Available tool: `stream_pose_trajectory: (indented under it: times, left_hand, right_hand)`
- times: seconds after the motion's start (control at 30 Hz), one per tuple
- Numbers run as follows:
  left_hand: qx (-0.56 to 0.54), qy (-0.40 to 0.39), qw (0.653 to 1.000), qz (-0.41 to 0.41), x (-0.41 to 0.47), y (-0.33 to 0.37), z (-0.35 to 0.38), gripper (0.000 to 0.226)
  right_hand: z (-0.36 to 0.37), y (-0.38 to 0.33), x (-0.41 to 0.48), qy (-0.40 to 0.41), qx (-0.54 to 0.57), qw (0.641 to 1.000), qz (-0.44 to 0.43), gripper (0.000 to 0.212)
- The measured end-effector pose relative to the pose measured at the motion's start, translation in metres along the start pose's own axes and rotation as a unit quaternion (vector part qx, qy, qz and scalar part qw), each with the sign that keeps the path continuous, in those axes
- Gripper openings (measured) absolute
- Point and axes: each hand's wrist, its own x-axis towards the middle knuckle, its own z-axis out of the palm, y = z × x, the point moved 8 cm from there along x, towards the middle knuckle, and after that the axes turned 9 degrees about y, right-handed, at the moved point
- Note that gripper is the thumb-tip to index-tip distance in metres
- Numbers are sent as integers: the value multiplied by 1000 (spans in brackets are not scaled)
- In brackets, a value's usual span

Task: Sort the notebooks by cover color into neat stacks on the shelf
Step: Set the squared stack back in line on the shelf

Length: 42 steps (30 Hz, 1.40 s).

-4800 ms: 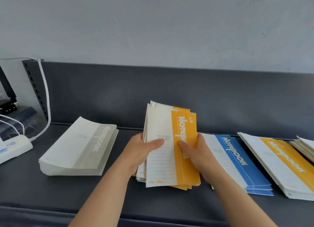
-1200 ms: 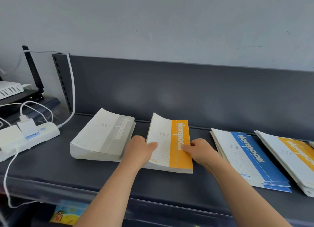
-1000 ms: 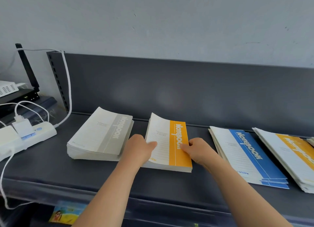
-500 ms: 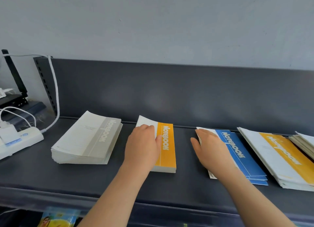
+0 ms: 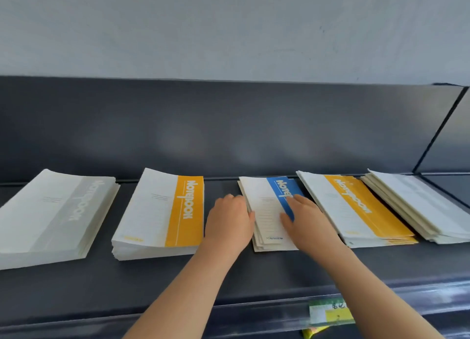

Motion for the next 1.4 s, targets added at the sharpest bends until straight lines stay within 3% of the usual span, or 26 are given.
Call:
stream_pose_trajectory:
  times: [0.23, 0.37, 0.53, 0.67, 0.83, 0.93, 1.07, 1.13, 1.2, 1.4]
  left_hand:
    - [-118, -35, 983, -133, 5, 12, 35, 29]
    - [-239, -44, 930, -277, 9, -2, 39, 26]
    - [-322, -73, 881, -339, 15, -2, 48, 27]
    - [-365, -66, 872, -320, 12, 2, 37, 15]
    - [-455, 4, 858, -239, 6, 1, -14, 31]
    - [-446, 23, 880, -164, 6, 7, -46, 34]
    - [-414, 12, 901, -129, 0, 13, -40, 48]
    - [-413, 4, 901, -134, -10, 13, -25, 50]
    - [-423, 7, 893, -151, -16, 14, -21, 44]
    - [-501, 154, 838, -152, 8, 26, -86, 29]
  right_hand:
    - [20, 15, -3, -14, 41, 999, -22, 40]
    - [23, 19, -2, -18, 62, 998, -13, 43]
    - [21, 20, -3, -36, 107, 994, -1, 48]
    - [11, 19, -6, -41, 206, 977, 21, 55]
    - [-23, 13, 9, 33, 404, 909, 97, 87]
    - [-51, 5, 26, 62, 501, 858, 93, 60]
    - [-55, 3, 20, 66, 518, 849, 85, 24]
    - [-40, 7, 11, 56, 486, 867, 96, 17]
    - [-37, 7, 8, 51, 492, 862, 112, 14]
    - [-93, -2, 32, 113, 589, 793, 103, 17]
